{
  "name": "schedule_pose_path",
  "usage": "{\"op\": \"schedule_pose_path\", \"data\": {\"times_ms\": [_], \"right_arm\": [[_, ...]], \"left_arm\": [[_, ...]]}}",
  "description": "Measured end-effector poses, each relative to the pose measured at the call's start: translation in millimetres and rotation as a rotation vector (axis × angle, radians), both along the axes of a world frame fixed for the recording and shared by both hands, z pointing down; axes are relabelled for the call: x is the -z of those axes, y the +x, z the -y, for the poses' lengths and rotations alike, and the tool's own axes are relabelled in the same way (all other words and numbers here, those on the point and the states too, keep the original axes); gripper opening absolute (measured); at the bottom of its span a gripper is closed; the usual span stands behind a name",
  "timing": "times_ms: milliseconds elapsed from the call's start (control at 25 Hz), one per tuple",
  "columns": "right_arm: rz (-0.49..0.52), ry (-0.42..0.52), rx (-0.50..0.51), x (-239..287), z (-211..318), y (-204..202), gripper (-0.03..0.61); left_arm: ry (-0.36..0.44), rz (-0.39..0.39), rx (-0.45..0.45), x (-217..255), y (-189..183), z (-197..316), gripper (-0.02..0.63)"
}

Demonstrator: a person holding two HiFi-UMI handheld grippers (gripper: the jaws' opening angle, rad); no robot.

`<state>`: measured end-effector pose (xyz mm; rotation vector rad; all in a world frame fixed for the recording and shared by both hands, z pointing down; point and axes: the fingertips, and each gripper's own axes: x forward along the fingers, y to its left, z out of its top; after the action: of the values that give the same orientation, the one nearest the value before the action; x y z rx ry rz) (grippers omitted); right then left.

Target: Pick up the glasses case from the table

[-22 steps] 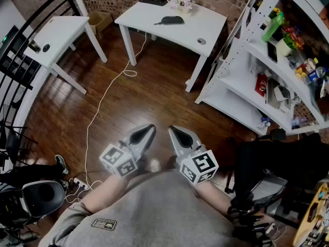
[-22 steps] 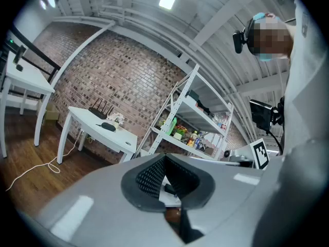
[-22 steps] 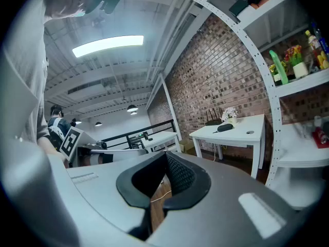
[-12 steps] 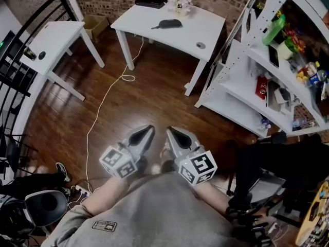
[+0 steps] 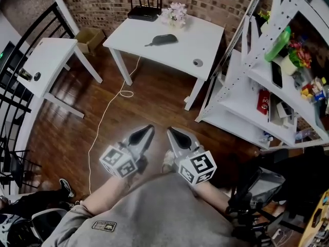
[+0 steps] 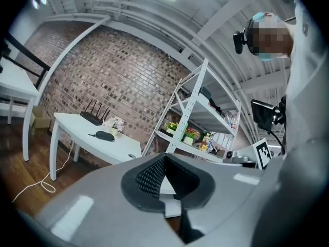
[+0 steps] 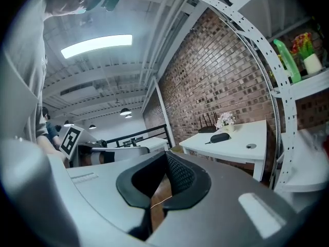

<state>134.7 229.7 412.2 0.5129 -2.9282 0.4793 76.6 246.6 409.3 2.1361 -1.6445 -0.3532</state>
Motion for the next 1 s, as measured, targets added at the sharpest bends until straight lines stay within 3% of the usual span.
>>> {"op": "schedule_pose_path", "data": {"times_ms": [280, 640, 1000], "right_arm": [[0.008, 0.031, -0.035, 4, 65, -5, 0.012], [-0.004, 0.026, -0.084, 5, 97, -20, 0.012], [-0.023, 0.014, -0.165, 2, 119, -77, 0.012]], "left_arm": [[0.034, 0.008, -0.032, 4, -4, 68, 0.002], [0.031, 0.005, -0.099, 6, -15, 106, 0.002], [0.029, 0.008, -0.169, 6, -76, 128, 0.002]]}}
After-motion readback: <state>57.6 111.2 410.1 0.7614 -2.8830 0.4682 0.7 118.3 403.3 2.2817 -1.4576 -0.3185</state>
